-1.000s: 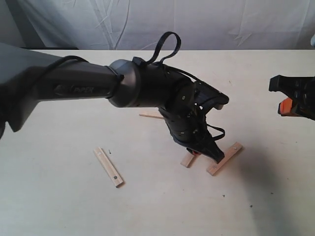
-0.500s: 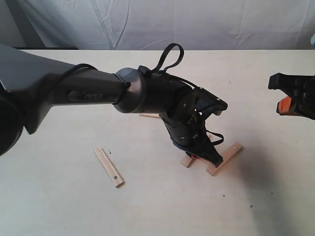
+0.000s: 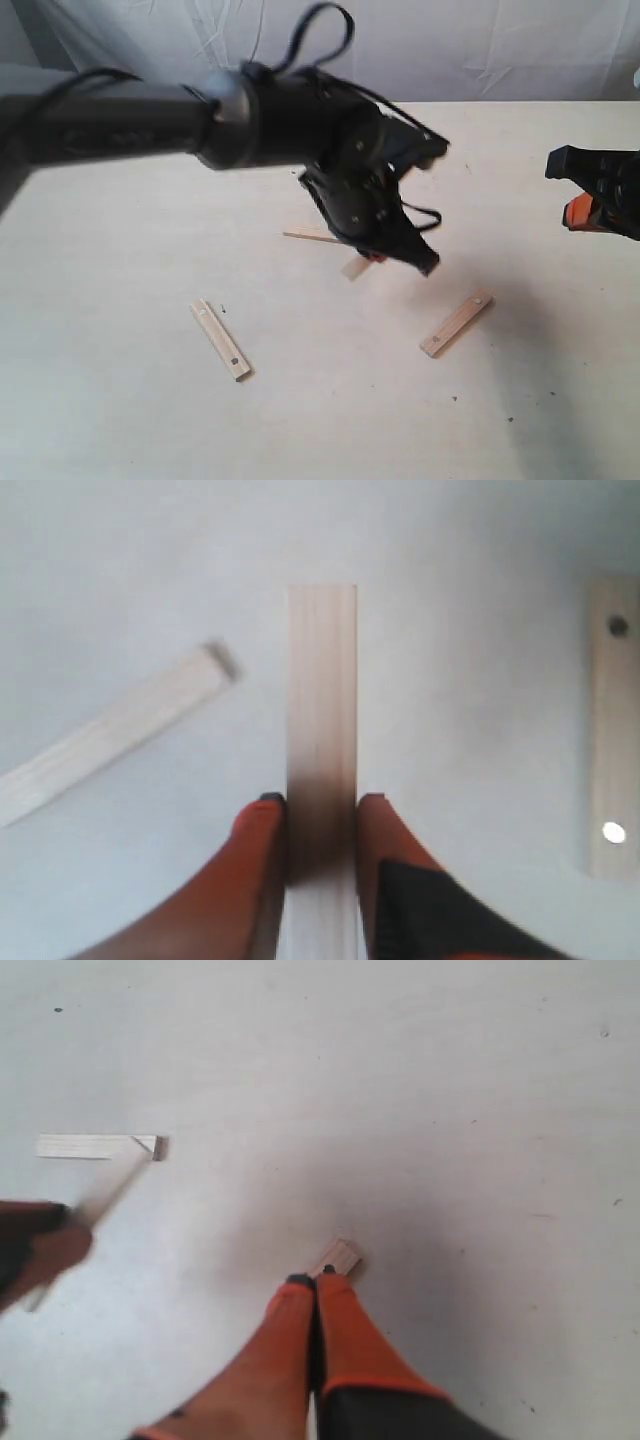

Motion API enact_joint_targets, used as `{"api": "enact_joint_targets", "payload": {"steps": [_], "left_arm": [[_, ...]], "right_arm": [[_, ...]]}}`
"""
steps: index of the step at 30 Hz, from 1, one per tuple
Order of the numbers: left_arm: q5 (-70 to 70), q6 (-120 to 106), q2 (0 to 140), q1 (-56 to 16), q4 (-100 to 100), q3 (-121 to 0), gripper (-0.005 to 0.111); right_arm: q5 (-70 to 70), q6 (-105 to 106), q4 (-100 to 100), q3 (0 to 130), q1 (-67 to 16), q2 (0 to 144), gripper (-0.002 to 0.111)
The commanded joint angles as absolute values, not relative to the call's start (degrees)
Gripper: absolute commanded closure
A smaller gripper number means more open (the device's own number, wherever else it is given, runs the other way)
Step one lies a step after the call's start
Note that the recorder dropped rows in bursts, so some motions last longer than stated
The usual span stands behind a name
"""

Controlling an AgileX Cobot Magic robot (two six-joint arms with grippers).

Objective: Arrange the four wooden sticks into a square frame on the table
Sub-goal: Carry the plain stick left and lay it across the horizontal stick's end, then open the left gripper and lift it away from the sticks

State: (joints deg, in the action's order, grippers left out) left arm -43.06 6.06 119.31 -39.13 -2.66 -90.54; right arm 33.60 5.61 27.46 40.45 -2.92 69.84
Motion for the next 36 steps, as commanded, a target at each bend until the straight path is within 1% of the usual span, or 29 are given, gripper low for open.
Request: {"api": "enact_joint_targets", "payload": {"steps": [1, 6, 15, 26, 30, 34, 36], "left_arm": [[-48.13, 14.43, 115.62, -33.8, -7.55, -90.96, 0.107], [-45.62, 15.57, 115.3, -29.74, -6.28, -85.8, 0.107], [-28.86, 17.42, 115.3, -26.9, -0.74, -73.78, 0.107], [-27.09, 18.05, 118.66, -26.9, -0.46, -73.12, 0.106], [-27.2, 18.05, 118.66, -26.9, 1.62, -73.12, 0.088], [-27.99, 17.81, 118.43, -26.9, 1.86, -73.38, 0.061], [-28.4, 17.92, 117.79, -26.9, 1.86, -73.97, 0.056]], "right_arm": [[33.07, 5.99, 27.53, 40.33, -3.11, 69.59, 0.109], [33.59, 5.99, 27.53, 40.33, -3.11, 69.59, 0.109], [33.49, 5.99, 27.68, 40.33, -3.11, 69.59, 0.109], [33.78, 5.99, 26.87, 40.33, -3.11, 69.59, 0.109], [33.78, 5.99, 26.87, 40.33, -3.11, 69.59, 0.109], [33.78, 5.99, 27.01, 40.33, -3.11, 69.59, 0.109], [33.53, 5.99, 27.01, 40.33, -3.11, 69.59, 0.109]]}}
